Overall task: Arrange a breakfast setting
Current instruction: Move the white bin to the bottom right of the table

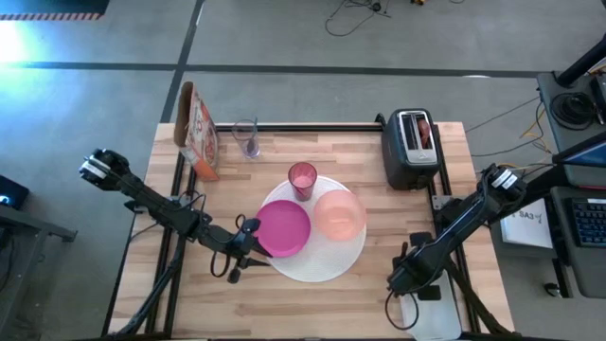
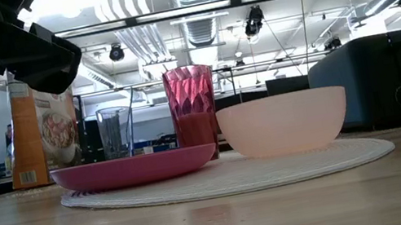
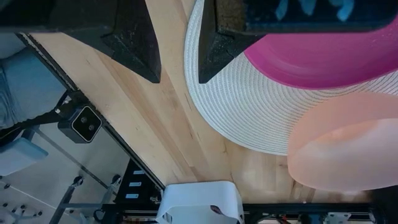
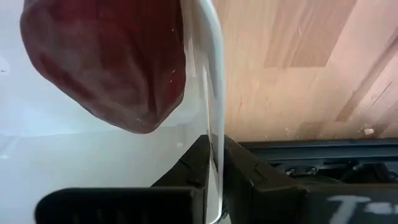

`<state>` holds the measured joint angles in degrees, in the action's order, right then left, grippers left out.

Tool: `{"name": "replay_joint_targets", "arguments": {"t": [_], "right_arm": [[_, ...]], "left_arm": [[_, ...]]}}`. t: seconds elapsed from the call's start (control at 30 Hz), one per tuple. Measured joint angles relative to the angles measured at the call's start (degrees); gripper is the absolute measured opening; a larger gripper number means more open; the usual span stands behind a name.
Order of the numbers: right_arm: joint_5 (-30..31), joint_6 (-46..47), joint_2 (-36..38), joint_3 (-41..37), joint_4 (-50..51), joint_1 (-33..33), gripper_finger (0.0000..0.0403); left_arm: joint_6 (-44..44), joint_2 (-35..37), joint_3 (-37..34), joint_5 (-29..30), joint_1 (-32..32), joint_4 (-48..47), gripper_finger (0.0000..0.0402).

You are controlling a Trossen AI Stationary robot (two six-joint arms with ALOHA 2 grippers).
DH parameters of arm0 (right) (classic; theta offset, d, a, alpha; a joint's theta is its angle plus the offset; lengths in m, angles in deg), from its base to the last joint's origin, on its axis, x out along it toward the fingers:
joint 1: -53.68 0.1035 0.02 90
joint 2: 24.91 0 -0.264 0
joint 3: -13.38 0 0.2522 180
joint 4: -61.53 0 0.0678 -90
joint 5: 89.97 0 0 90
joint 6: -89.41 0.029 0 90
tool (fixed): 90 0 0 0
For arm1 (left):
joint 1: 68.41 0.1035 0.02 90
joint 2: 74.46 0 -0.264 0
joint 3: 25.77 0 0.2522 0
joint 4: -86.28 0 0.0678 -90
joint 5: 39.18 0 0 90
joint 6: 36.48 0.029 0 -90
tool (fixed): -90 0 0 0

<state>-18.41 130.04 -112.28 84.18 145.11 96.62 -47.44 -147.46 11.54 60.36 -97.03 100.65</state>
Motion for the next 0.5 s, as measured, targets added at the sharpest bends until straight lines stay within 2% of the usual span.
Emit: {"name": "replay_joint_targets", "arguments": {"t": [0.27,0.5], "right_arm": [[-0.85,-0.74,0.31,1.53,0.24,0.20,0.0048],[-0.90,-0.76,2.31,1.55,1.55,1.47,0.0050]], "left_arm": [[0.00,0.02,0.03,0.39,0.00,0.76,0.0091],[0.39,0.02,0.79,0.40,0.00,0.51,0.0091]]}}
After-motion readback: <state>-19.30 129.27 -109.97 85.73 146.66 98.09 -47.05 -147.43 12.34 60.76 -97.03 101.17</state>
